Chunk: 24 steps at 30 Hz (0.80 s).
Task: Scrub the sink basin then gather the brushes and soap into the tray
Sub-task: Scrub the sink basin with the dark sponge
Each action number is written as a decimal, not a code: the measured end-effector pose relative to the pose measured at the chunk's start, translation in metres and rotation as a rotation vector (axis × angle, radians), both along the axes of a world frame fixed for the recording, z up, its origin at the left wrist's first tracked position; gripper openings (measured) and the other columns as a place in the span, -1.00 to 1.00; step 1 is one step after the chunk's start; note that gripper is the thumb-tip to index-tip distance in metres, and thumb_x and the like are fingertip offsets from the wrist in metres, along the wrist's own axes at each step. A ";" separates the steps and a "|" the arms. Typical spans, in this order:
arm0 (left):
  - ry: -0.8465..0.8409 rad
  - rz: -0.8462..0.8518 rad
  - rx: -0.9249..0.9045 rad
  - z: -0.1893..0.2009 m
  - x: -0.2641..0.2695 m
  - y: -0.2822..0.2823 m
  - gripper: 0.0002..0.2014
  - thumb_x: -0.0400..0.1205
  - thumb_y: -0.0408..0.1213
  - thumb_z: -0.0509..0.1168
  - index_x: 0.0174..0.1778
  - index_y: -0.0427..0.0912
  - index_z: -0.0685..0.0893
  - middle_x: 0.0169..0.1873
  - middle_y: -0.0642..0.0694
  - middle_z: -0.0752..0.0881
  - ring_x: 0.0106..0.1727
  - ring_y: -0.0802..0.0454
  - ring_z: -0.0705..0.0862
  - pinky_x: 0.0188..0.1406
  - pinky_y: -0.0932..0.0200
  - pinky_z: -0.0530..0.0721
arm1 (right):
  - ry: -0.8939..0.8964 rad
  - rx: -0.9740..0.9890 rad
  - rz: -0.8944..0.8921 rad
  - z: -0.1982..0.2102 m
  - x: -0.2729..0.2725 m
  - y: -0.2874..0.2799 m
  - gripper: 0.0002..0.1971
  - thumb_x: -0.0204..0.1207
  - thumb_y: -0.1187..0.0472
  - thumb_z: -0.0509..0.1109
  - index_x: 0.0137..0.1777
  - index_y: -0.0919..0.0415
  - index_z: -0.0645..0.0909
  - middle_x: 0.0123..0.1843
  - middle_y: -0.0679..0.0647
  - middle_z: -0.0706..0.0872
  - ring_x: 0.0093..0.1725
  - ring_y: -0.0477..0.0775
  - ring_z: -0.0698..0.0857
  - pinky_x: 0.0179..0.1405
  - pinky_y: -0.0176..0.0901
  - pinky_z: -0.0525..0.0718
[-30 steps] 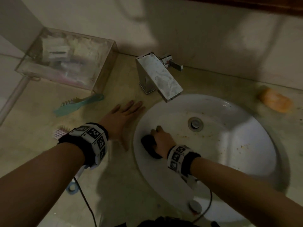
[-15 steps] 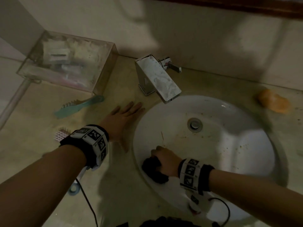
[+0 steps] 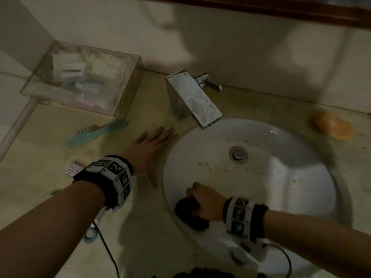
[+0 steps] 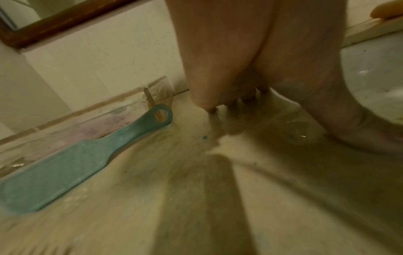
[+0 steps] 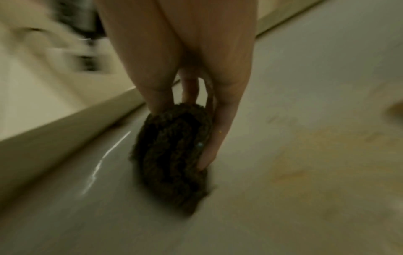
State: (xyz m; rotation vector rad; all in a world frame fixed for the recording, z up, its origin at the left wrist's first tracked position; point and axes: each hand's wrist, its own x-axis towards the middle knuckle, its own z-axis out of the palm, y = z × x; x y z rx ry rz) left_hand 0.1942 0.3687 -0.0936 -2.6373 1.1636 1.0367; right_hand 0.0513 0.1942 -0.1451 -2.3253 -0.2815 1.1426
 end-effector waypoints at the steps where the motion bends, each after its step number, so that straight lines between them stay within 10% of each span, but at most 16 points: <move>1: 0.000 -0.001 -0.002 -0.001 0.000 0.000 0.45 0.06 0.22 0.61 0.55 0.11 -0.41 0.45 0.29 -0.46 0.54 0.22 -0.39 0.66 -0.17 -0.19 | 0.004 0.015 0.016 0.000 -0.007 0.006 -0.63 0.54 0.30 0.36 0.32 0.32 0.44 0.31 0.31 0.42 -0.02 0.22 0.56 -0.16 -0.09 0.41; 4: -0.008 0.000 0.000 -0.002 -0.001 0.000 0.45 0.06 0.24 0.60 0.55 0.12 -0.42 0.46 0.29 -0.47 0.52 0.24 -0.41 0.66 -0.16 -0.18 | -0.024 -0.056 -0.012 -0.006 0.001 0.007 -0.56 0.55 0.38 0.32 0.41 0.29 0.37 0.41 0.33 0.33 -0.11 0.17 0.49 -0.17 -0.10 0.42; 11: -0.021 0.004 0.009 -0.002 -0.002 0.000 0.45 0.07 0.25 0.60 0.59 0.09 -0.38 0.46 0.28 -0.48 0.51 0.23 -0.43 0.66 -0.14 -0.21 | -0.092 -0.296 -0.289 -0.013 0.056 -0.023 -0.56 0.71 0.23 0.07 0.56 0.30 0.22 0.61 0.35 0.14 0.36 0.37 0.49 0.26 0.11 0.52; 24: 0.001 0.008 0.000 0.000 0.000 0.000 0.43 0.08 0.28 0.57 0.47 0.14 -0.49 0.45 0.30 -0.50 0.51 0.26 -0.46 0.66 -0.08 -0.26 | -0.049 -0.095 -0.299 -0.014 0.051 0.021 -0.39 0.53 0.43 0.29 0.57 0.21 0.21 0.50 0.33 0.24 0.22 0.41 0.58 0.05 0.03 0.63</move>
